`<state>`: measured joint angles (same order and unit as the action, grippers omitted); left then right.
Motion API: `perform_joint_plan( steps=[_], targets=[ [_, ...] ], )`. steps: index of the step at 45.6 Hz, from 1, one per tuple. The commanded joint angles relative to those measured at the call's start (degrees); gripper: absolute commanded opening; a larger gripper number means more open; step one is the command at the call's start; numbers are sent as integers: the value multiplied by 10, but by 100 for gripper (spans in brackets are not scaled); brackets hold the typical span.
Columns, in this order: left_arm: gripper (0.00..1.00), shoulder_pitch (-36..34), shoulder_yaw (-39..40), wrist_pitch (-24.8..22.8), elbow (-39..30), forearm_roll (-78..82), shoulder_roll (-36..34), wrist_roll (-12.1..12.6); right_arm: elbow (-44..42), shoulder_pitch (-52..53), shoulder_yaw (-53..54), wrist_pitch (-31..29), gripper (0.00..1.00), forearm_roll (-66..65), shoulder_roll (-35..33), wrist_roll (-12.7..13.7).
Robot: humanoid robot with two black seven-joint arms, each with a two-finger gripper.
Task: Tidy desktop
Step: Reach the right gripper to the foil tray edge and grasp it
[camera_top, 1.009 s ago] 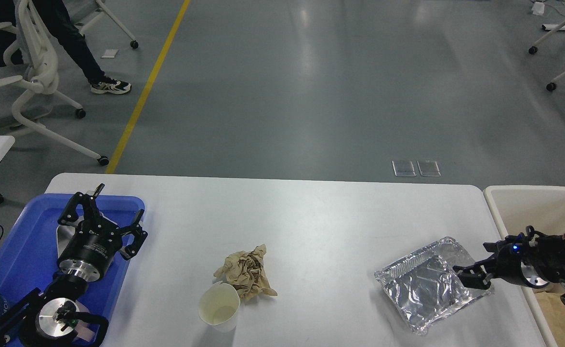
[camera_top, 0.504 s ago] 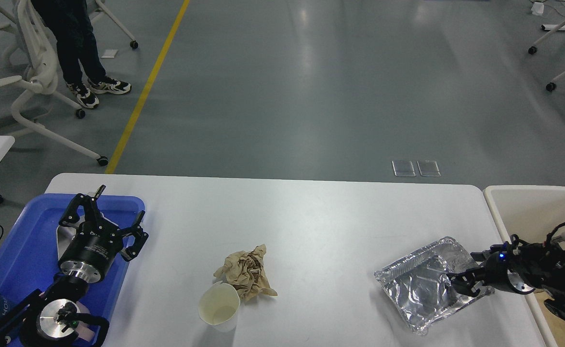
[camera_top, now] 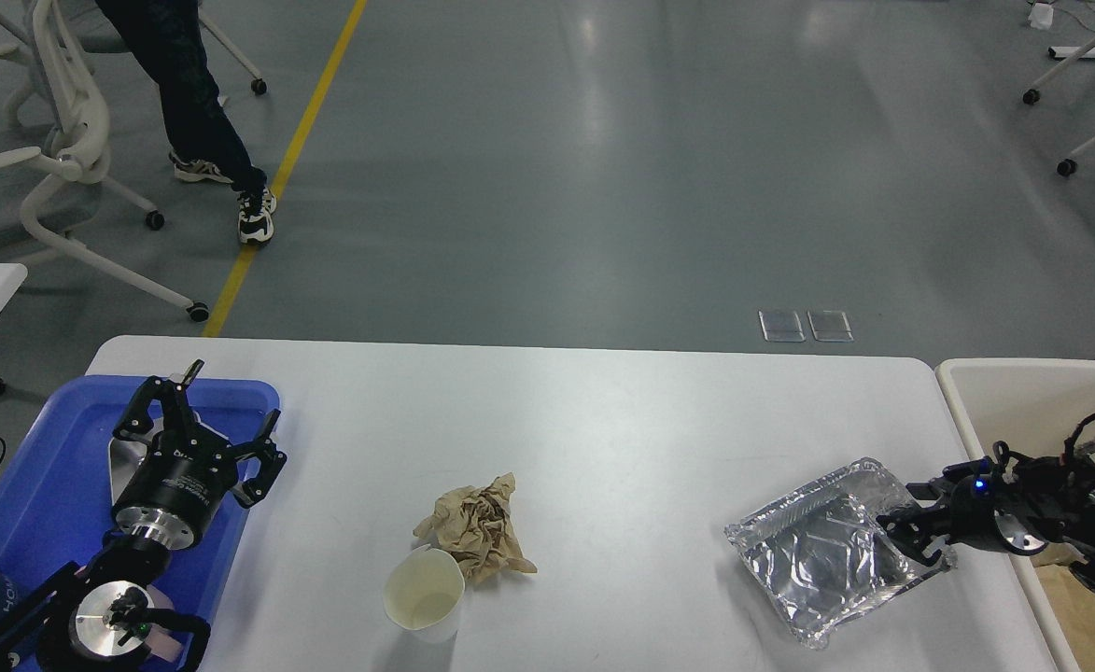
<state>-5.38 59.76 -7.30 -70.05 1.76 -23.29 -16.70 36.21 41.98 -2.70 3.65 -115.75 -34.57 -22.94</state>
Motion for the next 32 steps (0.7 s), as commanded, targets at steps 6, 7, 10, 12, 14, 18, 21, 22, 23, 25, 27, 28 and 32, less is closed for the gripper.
perform_joint_plan(
  steps=[6,7,10,12,14,18,21,22,23,25,27,28,32],
  targets=[
    [96,1,0,0,1,0,0,0,1,1,0,-1,54,3,1,-11],
    [96,2,0,0,1,0,0,0,1,1,1,-1,54,3,1,-12],
    [96,2,0,0,2,0,0,0,1,0,0,-3,53,9,1,-16],
    [96,3,0,0,3,0,0,0,1,-1,0,-4,50,13,0,-17],
    [96,3,0,0,3,0,0,0,1,-1,0,-4,47,15,1,-17],
    [96,3,0,0,4,0,0,0,0,-2,0,-4,41,16,0,-17],
    [96,2,0,0,4,1,0,0,0,-3,0,-3,42,17,0,-17],
    [96,2,-1,0,4,1,0,0,0,-4,0,-2,42,16,0,-17],
    [96,2,-1,0,4,1,0,0,0,-4,0,-1,42,16,-1,-17],
    [96,2,-1,0,4,1,0,0,0,-3,0,-1,40,17,0,-18],
    [96,3,-1,0,4,1,1,0,0,-3,0,-8,15,20,1,-17],
    [96,3,-1,0,4,1,1,-1,-5,-2,1,-12,0,23,1,-17],
    [96,3,-1,0,5,1,1,0,-12,-4,0,-34,0,63,1,-18]
  ],
)
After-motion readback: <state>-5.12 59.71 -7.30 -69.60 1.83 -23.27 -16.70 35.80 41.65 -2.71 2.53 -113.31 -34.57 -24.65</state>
